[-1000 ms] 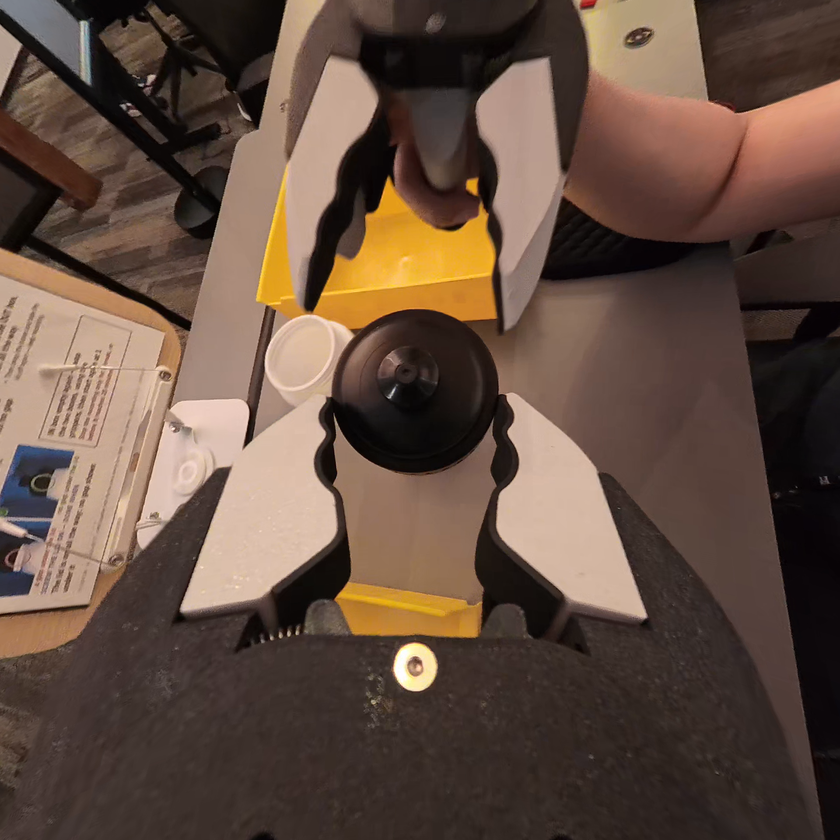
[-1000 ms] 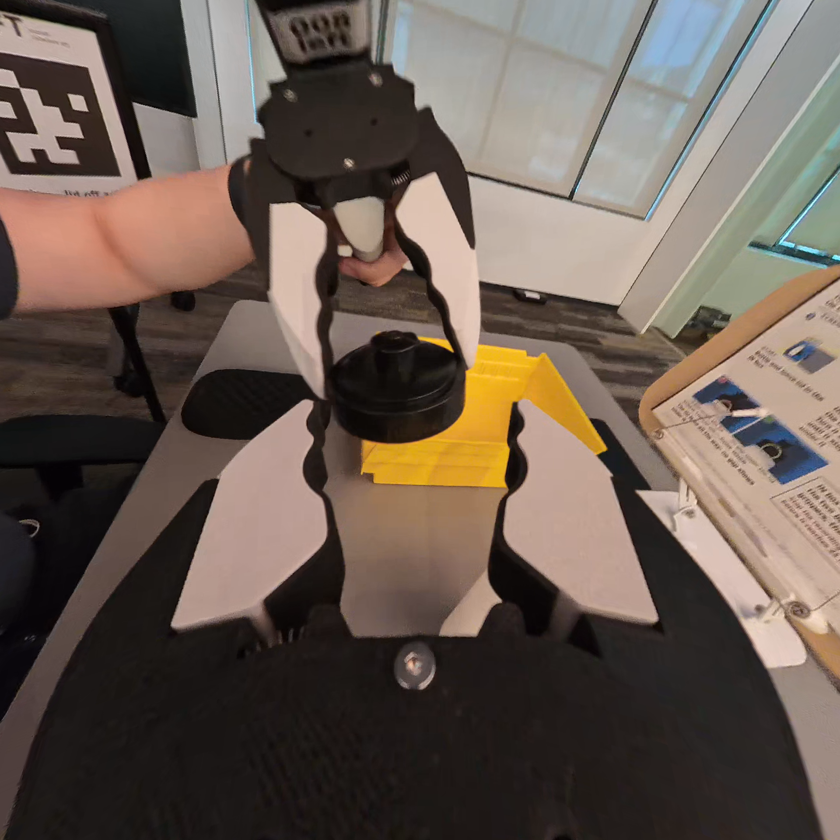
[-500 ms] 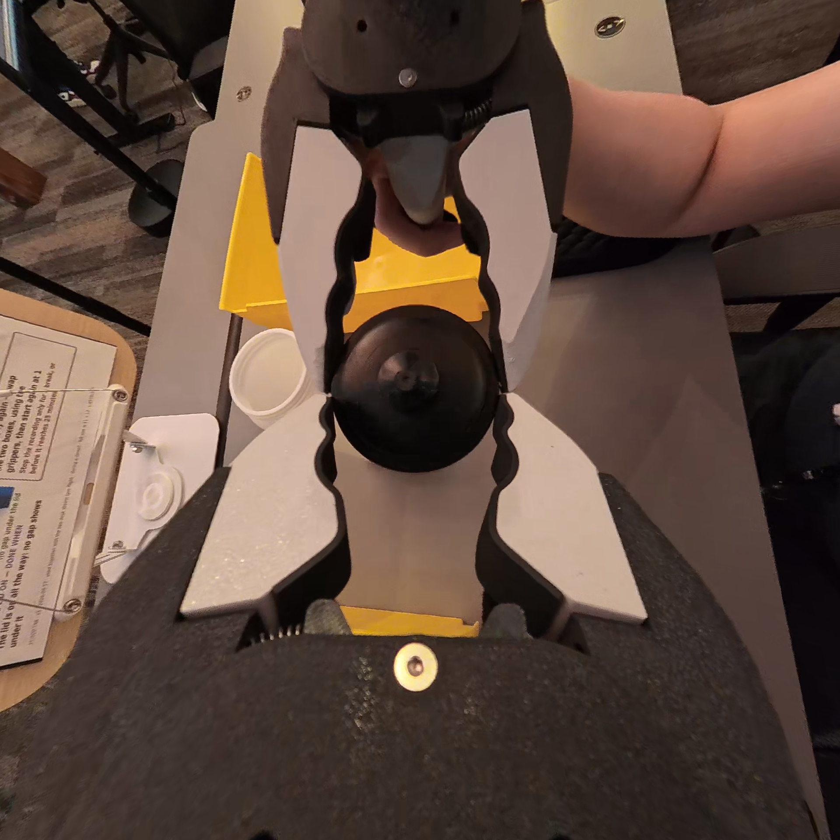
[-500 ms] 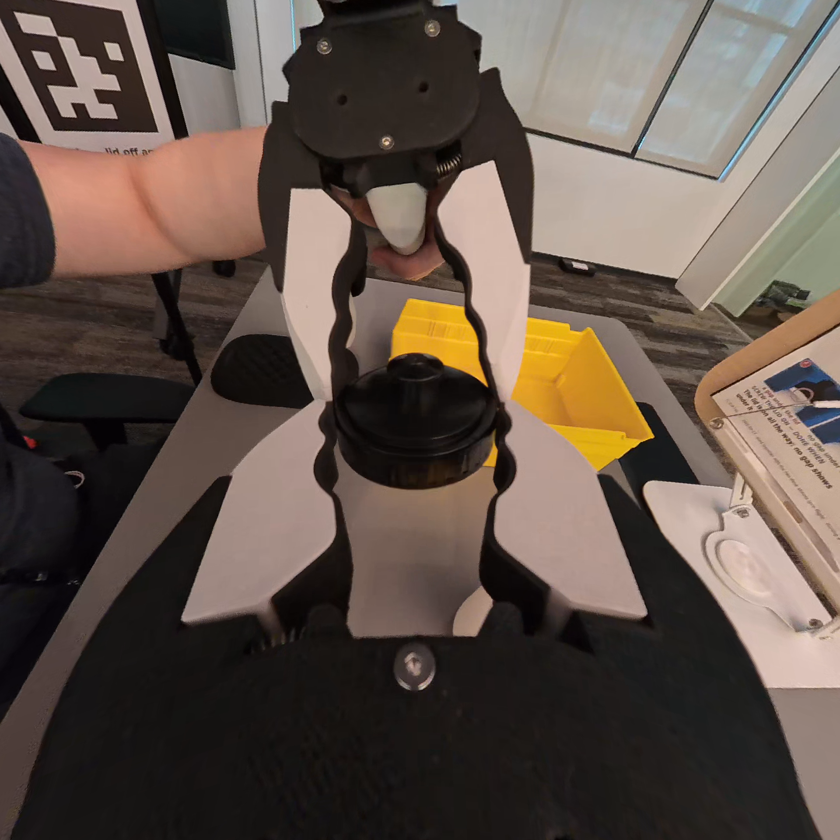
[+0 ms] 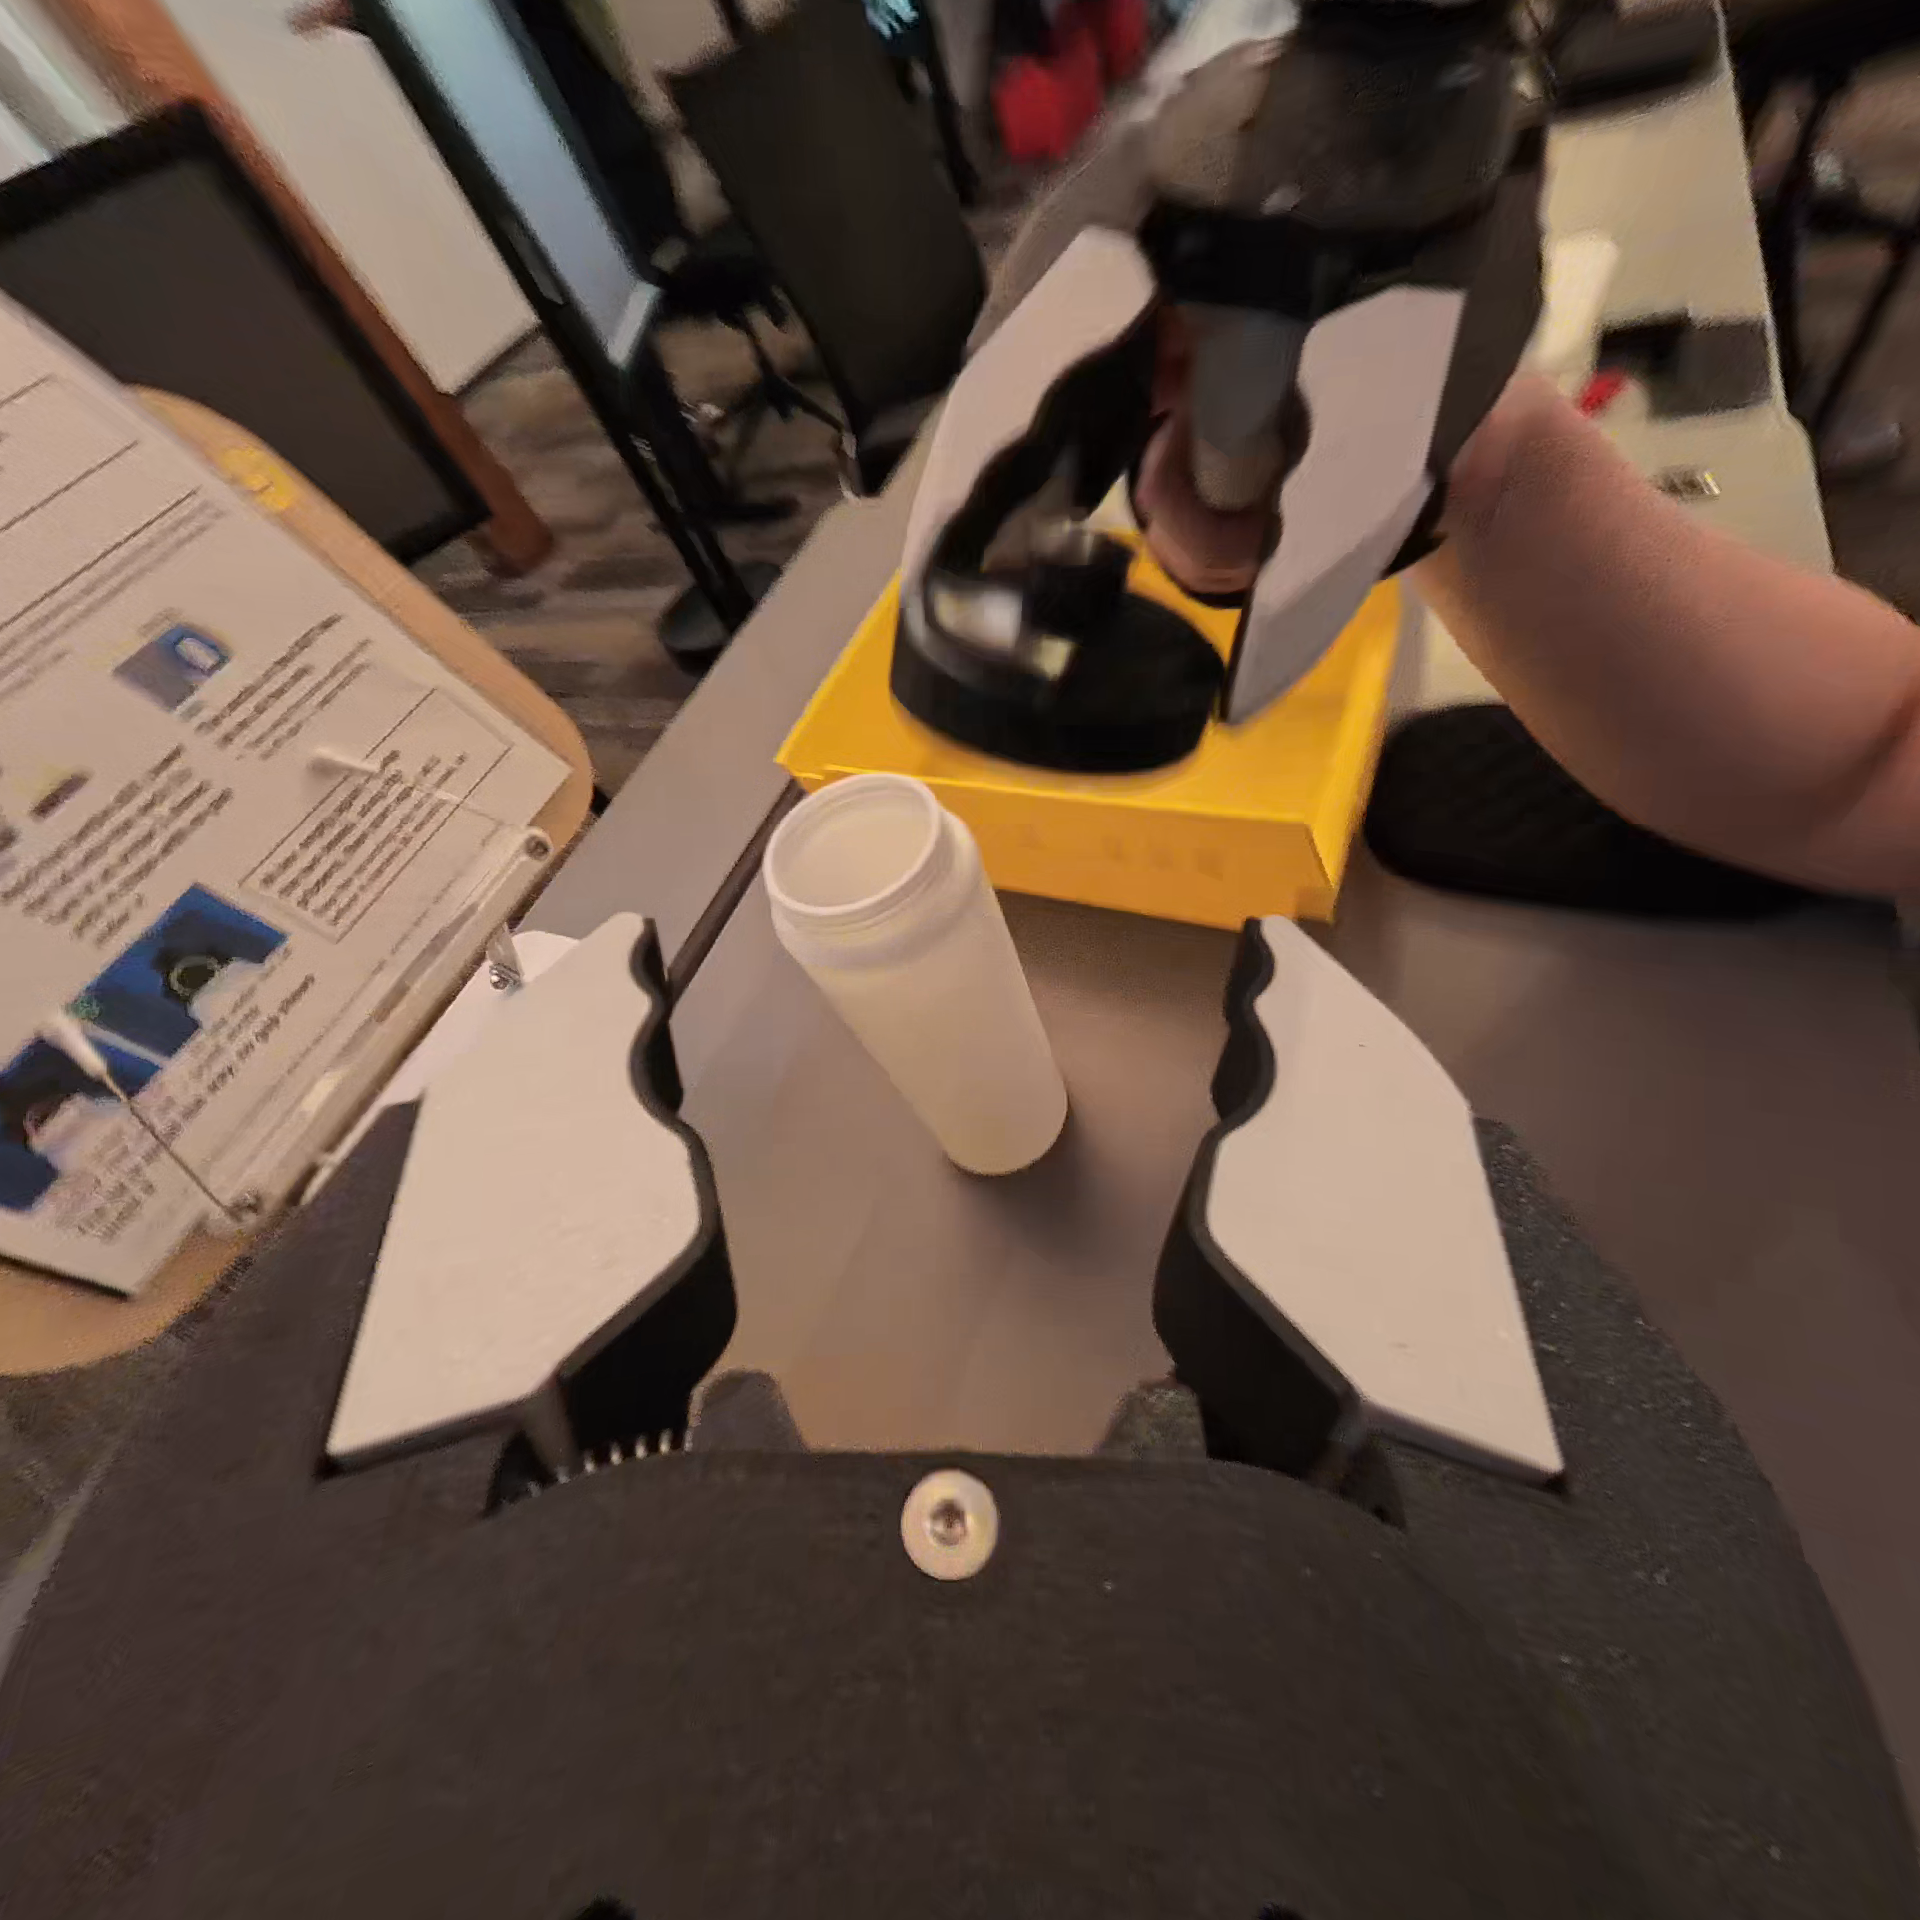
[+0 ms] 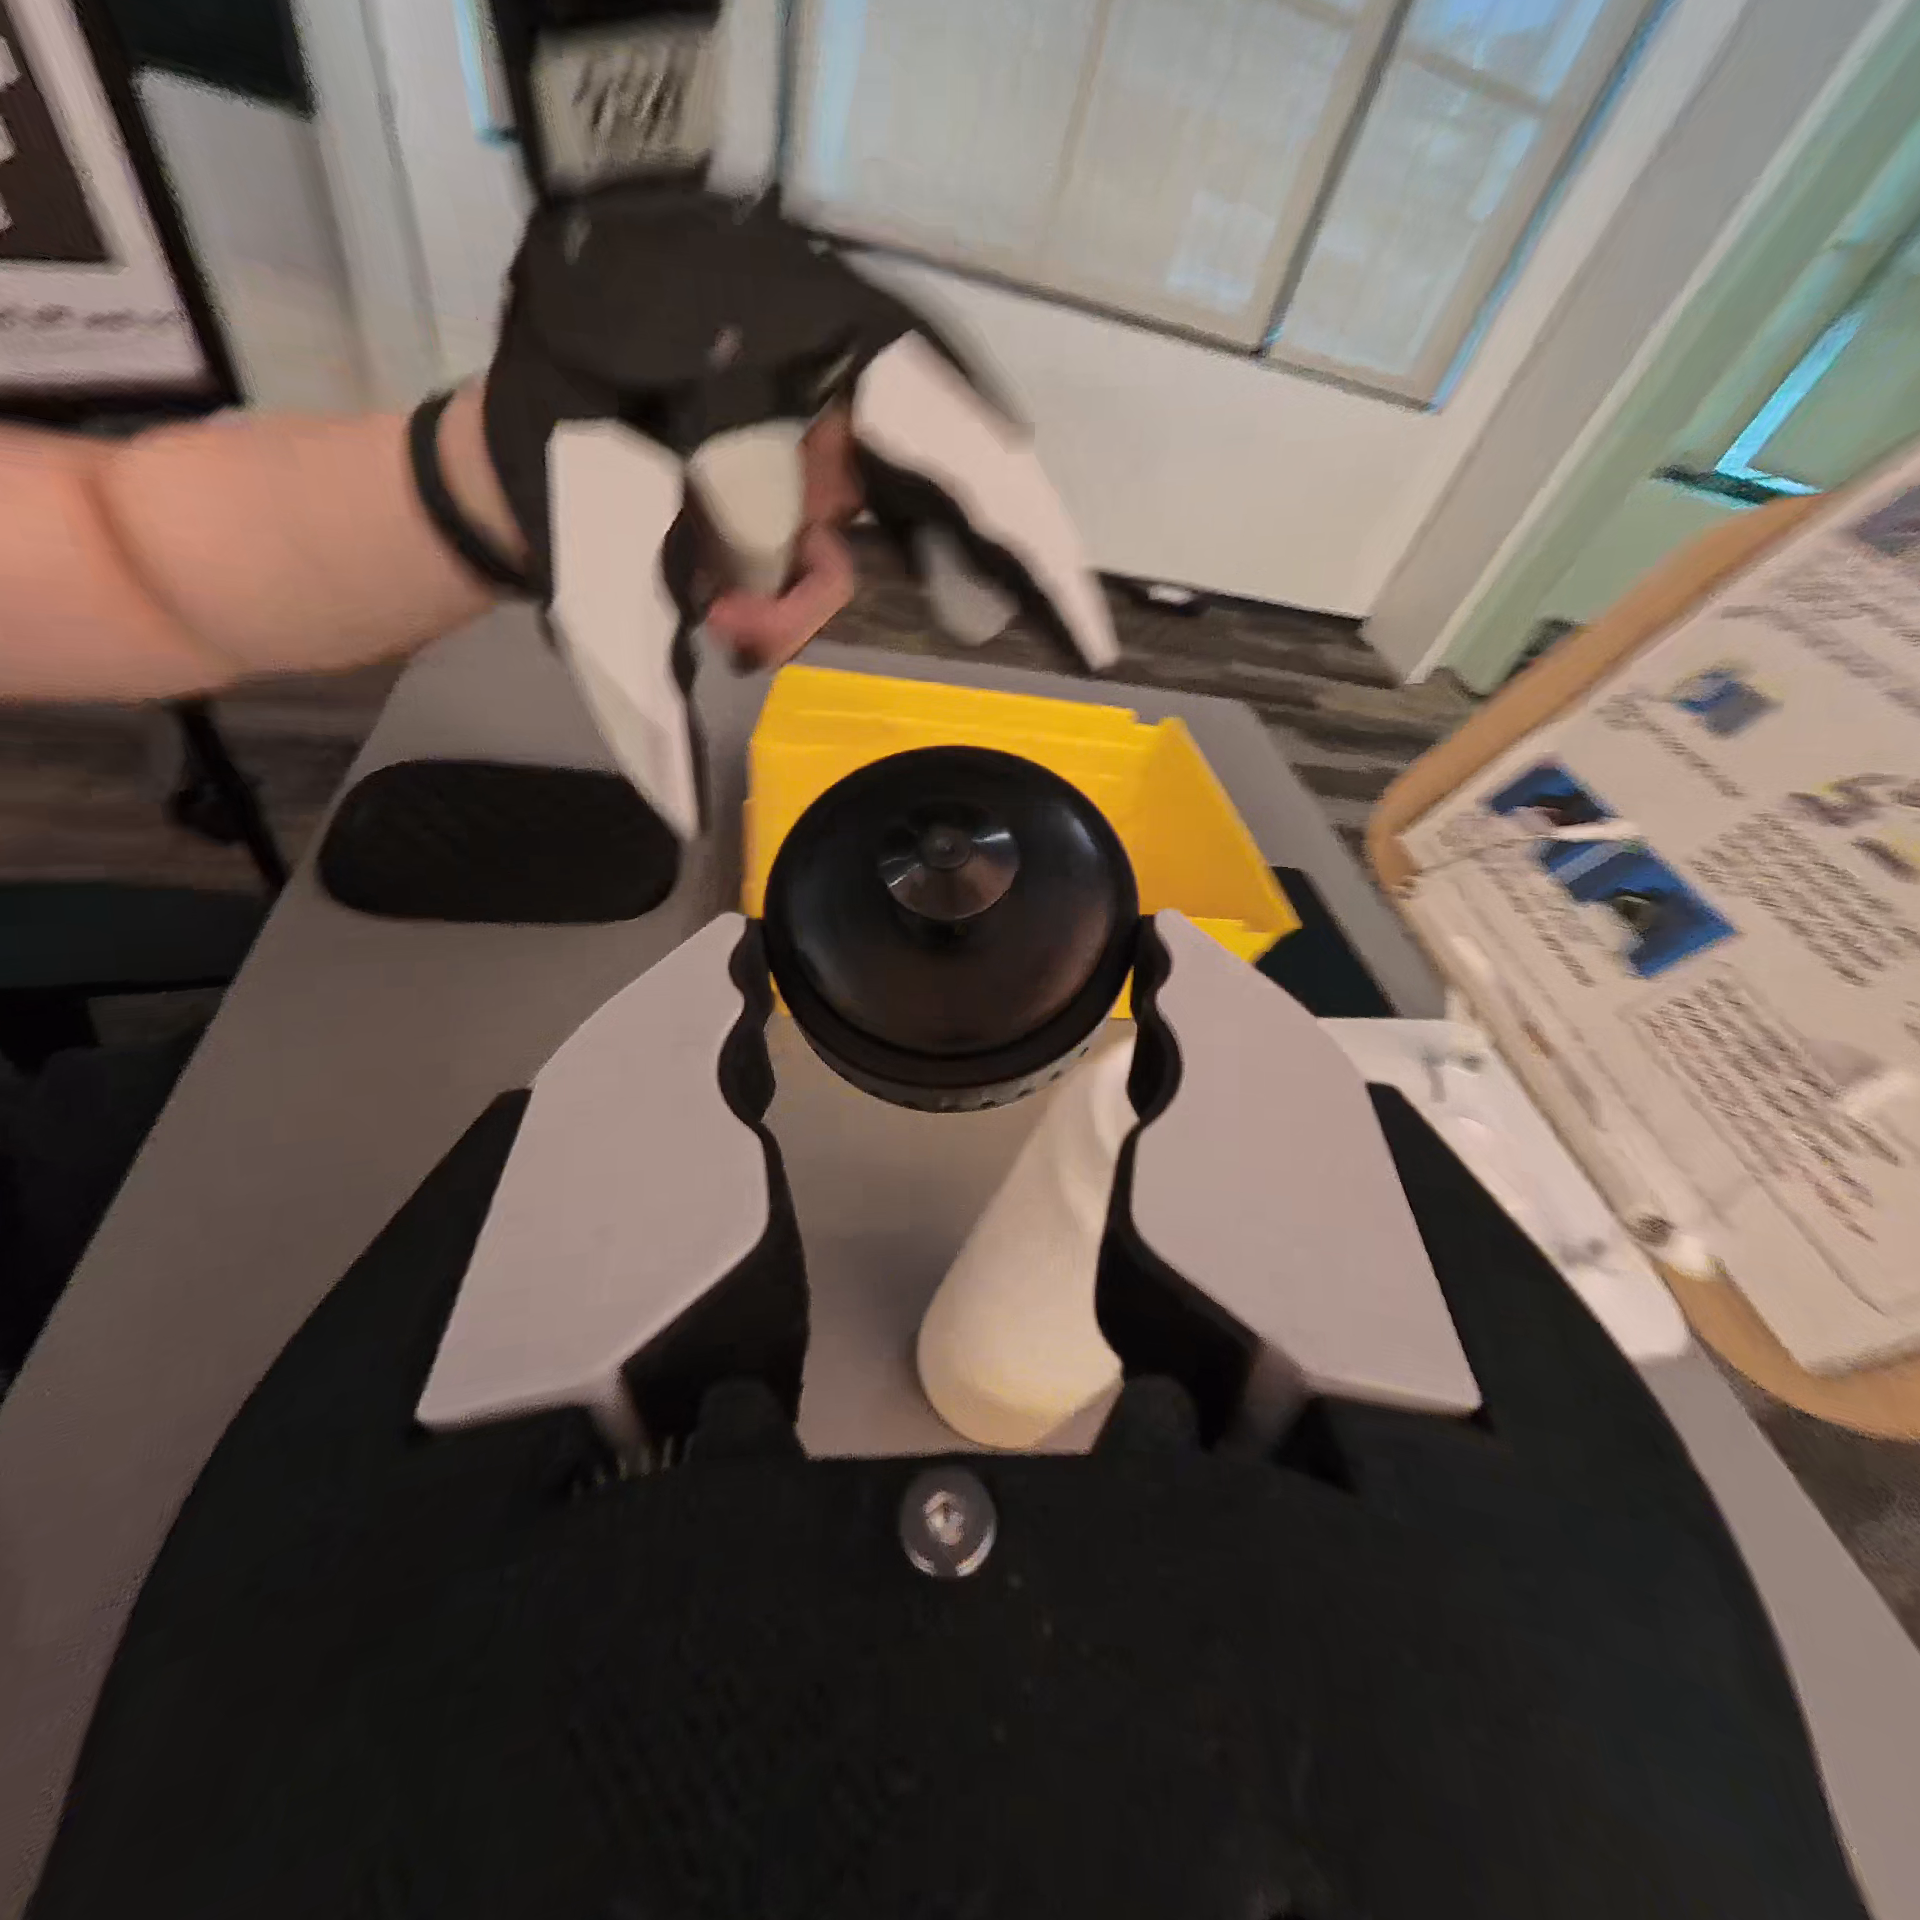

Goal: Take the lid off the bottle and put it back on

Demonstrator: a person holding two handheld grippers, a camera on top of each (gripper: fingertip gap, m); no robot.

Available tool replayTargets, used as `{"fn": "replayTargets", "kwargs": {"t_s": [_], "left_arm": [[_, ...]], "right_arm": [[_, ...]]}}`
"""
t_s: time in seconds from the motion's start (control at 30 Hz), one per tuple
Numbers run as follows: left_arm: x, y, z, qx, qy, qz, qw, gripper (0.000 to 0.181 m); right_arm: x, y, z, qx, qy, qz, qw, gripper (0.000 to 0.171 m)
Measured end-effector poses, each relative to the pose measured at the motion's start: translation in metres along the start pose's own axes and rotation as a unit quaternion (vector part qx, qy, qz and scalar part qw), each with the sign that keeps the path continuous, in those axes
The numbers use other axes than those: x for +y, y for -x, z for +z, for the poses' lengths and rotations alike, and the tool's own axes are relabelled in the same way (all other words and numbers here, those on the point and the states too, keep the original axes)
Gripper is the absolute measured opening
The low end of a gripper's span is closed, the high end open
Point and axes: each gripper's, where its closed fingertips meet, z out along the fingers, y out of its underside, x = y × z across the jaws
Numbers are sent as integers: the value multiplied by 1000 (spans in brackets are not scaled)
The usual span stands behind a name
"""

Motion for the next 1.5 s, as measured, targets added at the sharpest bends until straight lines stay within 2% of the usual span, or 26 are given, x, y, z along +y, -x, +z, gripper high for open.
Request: {"fn": "replayTargets", "kwargs": {"t_s": [0.13,0.27,0.33,0.47,0.57,0.6,0.77,0.9,1.13,1.5], "left_arm": [[39,-4,46,-70,-52,-76,993,127],[65,17,88,-171,-89,-116,974,128],[76,28,104,-191,-96,-128,968,129],[95,28,137,-170,-89,-132,972,120],[109,26,152,-150,-74,-127,978,100],[109,23,154,-133,-79,-131,979,88],[99,-7,154,-31,-130,-125,983,87],[94,-27,154,24,-134,-106,985,87],[90,-39,154,49,-153,-95,982,87],[88,-45,156,73,-152,-88,982,87]], "right_arm": [[-10,-49,-43,117,-48,39,991,68],[-10,-61,-64,141,-66,66,986,68],[-7,-65,-68,153,-57,69,984,68],[5,-69,-63,150,-32,95,984,68],[21,-70,-49,144,11,124,982,68],[27,-70,-44,144,33,139,979,68],[41,-52,-24,112,106,136,979,68],[54,-36,-15,69,154,115,979,68],[73,-33,-13,34,195,112,974,68],[78,-26,-6,-64,220,85,970,68]]}}
